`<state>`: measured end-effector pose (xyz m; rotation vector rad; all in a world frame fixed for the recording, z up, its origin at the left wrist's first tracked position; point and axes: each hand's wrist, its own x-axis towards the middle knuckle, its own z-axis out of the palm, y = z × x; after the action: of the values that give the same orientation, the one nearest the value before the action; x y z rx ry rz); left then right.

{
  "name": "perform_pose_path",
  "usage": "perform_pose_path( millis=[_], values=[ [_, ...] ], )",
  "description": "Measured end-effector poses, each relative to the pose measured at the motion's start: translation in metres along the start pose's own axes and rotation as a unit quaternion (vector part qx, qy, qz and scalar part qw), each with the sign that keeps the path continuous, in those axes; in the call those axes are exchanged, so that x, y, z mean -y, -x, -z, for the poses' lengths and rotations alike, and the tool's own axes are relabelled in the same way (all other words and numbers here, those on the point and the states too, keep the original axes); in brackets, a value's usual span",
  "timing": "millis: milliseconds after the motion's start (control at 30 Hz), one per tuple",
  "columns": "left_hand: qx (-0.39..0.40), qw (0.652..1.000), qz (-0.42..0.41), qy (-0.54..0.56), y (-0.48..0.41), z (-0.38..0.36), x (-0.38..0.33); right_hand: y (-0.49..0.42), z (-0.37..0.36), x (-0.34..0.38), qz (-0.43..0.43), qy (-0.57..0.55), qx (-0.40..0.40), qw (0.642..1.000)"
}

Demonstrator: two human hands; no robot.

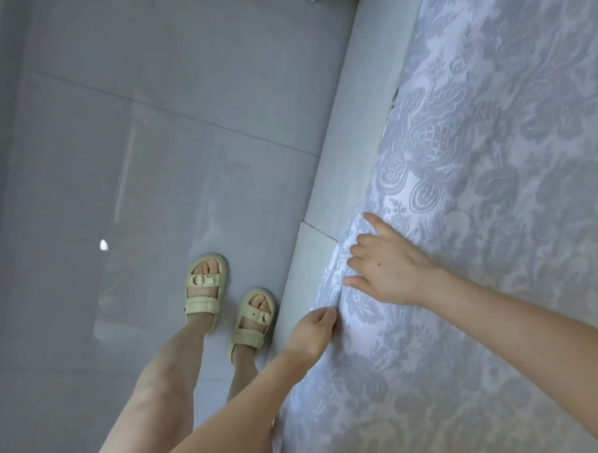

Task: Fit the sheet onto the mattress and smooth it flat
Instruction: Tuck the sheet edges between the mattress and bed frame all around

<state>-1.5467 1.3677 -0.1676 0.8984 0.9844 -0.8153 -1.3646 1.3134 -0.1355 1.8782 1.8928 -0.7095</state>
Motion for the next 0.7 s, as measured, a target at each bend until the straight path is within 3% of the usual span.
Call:
perform_pose_path(
  millis=[100,333,600,700],
  values=[
    [-0.015,1.0,-0.019,0.006,-0.006,-0.002,0.013,-0.007,0.005,0.003,-0.008,-0.002,0.04,0.999],
    [-0.001,0.997,-0.018,0.073,-0.013,-0.014,0.02,-0.041,0.023,0.015,-0.037,0.061,0.313,0.947],
    [0.035,0.998,-0.02,0.04,-0.016,-0.03,0.009,-0.026,0.041,0.019,-0.088,0.021,0.357,0.93],
    [0.059,0.995,-0.001,0.078,-0.017,-0.028,0.008,-0.035,0.035,0.02,-0.098,0.013,0.356,0.929]
  ],
)
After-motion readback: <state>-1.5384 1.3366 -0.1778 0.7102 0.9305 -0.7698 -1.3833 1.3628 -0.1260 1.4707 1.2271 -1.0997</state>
